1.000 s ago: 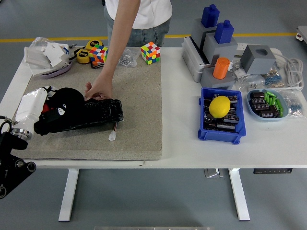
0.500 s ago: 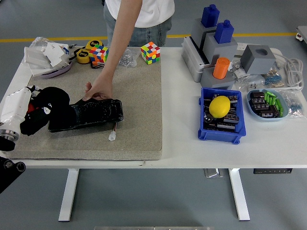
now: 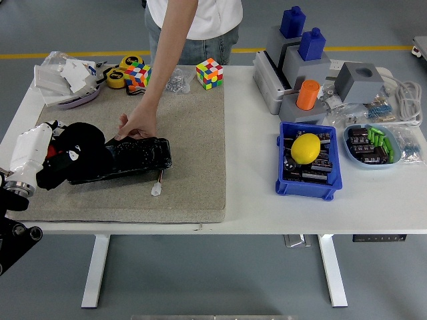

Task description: Pick the rag up,wipe the panel,place it on the desk

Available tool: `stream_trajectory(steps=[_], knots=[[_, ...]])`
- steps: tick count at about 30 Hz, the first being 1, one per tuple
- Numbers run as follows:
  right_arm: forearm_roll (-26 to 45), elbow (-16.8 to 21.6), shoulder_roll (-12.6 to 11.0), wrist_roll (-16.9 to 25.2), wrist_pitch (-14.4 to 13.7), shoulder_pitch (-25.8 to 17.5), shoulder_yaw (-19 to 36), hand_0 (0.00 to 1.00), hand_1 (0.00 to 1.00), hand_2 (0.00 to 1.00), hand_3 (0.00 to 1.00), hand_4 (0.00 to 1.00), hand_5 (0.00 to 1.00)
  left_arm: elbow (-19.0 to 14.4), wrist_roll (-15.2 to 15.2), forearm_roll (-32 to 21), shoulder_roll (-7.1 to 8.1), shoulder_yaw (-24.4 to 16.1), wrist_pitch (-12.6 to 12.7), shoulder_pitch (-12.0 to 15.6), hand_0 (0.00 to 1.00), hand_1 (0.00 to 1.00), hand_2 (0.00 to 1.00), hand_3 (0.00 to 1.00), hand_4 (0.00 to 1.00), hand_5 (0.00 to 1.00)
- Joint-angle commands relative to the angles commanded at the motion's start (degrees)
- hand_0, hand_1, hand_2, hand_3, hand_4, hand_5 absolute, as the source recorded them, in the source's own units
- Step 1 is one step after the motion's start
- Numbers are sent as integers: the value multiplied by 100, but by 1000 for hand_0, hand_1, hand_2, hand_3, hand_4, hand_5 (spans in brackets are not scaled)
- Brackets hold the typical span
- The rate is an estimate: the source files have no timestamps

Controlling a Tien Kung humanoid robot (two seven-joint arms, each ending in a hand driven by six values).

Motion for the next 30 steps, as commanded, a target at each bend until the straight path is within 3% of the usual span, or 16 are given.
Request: stream_trajectory(steps=[30], knots=[[2,13,-50,-6,8,43,-70,743,646,693,593,960,583,-245,137,-172,-286,1262,0,-758,191,70,253,562,511,158]])
